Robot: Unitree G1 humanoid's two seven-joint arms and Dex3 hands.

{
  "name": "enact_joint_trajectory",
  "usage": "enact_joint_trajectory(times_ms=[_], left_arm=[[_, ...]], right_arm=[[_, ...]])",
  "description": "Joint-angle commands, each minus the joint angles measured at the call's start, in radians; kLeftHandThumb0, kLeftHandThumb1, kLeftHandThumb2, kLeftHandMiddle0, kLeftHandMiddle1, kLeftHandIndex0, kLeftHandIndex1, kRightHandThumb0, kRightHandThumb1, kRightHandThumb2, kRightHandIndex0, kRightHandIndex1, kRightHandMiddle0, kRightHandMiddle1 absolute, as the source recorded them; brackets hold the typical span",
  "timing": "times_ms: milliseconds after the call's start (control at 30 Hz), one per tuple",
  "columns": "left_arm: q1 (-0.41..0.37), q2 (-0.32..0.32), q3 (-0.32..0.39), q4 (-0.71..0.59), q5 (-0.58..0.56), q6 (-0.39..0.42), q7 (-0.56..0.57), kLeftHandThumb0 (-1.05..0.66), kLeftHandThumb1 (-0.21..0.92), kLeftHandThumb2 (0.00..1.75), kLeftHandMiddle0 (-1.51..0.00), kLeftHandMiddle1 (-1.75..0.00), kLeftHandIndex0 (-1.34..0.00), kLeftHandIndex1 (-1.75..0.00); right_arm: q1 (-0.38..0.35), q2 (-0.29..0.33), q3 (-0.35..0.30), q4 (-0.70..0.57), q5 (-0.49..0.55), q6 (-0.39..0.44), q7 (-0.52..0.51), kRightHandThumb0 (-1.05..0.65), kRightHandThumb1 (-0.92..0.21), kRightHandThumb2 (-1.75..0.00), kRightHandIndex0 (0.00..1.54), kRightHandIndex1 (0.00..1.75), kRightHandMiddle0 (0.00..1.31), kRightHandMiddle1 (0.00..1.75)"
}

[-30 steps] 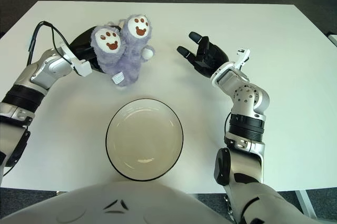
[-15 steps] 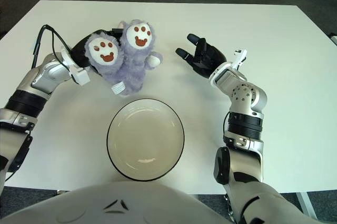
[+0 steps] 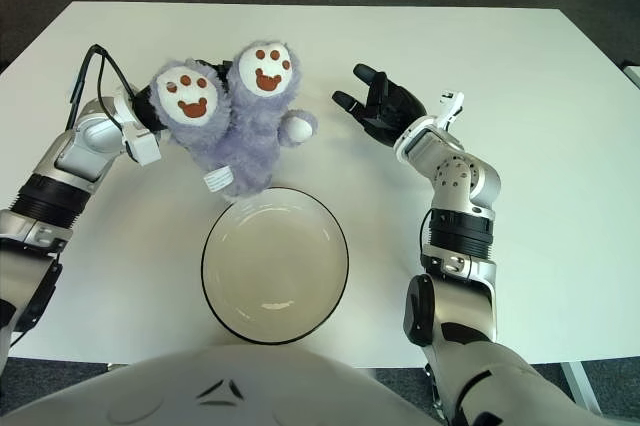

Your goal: Put the doll into the plate.

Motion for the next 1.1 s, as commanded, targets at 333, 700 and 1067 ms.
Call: enact_joint_trajectory(times_ms=[333,700,1067], left_arm=[[0.057,0.002,0.031,-0.133,-0.054,0.110,-0.101,0.00,0.01,1.63,-0.87,-1.63,-0.62,-1.75],[0.141,-0.001,0.040,-0.288,-0.093,0.240,-0.147,0.00,0.01,1.64,-0.88,-1.64,-0.62,-1.75],[0.257,0.005,0.060,-0.488,-0.142,0.451,-0.202,0.00,-0.01,1.67,-0.88,-1.68,-0.62,-1.75]], right_arm=[[-0.054,0.035,0.023,0.051,-0.086,-0.012,-0.068,-0.05,-0.17,-1.38,0.10,1.03,0.14,1.41],[-0.086,0.058,0.033,0.106,-0.152,-0.025,-0.104,-0.06,-0.14,-1.38,0.14,1.04,0.20,1.42],[-0.097,0.071,0.027,0.159,-0.168,-0.066,-0.080,-0.07,-0.12,-1.38,0.16,1.04,0.19,1.41]])
